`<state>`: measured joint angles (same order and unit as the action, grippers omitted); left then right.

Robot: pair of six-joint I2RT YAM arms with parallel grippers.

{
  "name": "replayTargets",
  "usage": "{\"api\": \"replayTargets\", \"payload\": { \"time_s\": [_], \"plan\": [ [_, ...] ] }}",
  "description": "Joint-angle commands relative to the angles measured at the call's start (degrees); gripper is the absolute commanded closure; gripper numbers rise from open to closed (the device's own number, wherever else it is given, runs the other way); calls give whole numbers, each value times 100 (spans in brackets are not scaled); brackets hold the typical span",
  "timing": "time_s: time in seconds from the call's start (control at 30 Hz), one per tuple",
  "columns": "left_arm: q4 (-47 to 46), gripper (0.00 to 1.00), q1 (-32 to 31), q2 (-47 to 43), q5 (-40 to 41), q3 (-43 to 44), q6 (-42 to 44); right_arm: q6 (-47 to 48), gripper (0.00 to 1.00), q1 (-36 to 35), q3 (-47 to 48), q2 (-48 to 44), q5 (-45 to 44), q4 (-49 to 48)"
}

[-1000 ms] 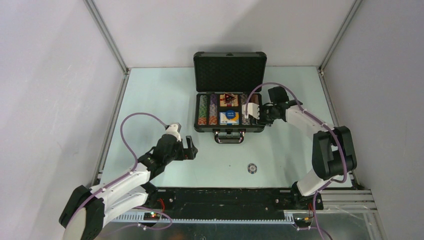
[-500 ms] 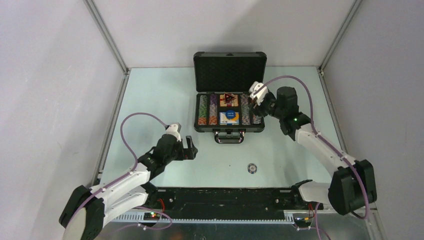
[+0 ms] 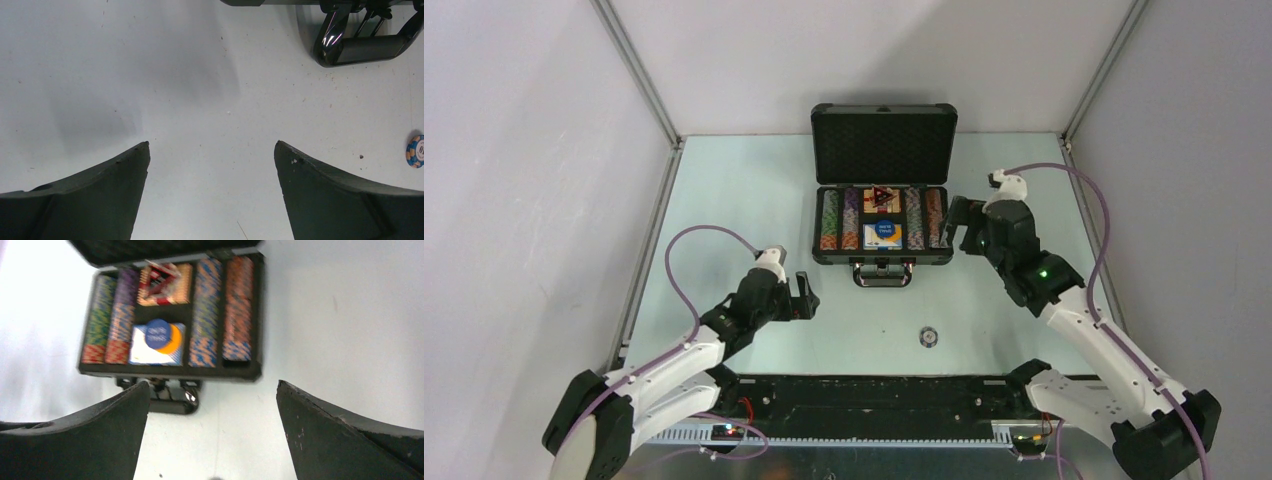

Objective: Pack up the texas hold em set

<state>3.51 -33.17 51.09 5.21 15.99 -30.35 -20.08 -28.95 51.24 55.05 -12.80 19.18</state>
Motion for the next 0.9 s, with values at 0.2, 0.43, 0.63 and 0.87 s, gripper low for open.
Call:
{"api": "replayTargets", "payload": {
  "time_s": [0.2, 0.43, 0.63, 0.87],
  "plan": [
    [-234, 2, 52, 156, -2, 313, 156, -1026, 1, 145, -66, -399, -398, 1831],
    [-234, 2, 47, 143, -28, 324, 166, -1786, 2, -168, -344, -351, -489, 2261],
    [-230, 2, 50, 60, 2, 299, 161, -2553, 1, -1030, -664, 52, -658, 2495],
    [-228, 2, 49, 153, -20, 326, 169, -3161, 1, -2359, -750, 860, -1054, 2537]
  ]
}}
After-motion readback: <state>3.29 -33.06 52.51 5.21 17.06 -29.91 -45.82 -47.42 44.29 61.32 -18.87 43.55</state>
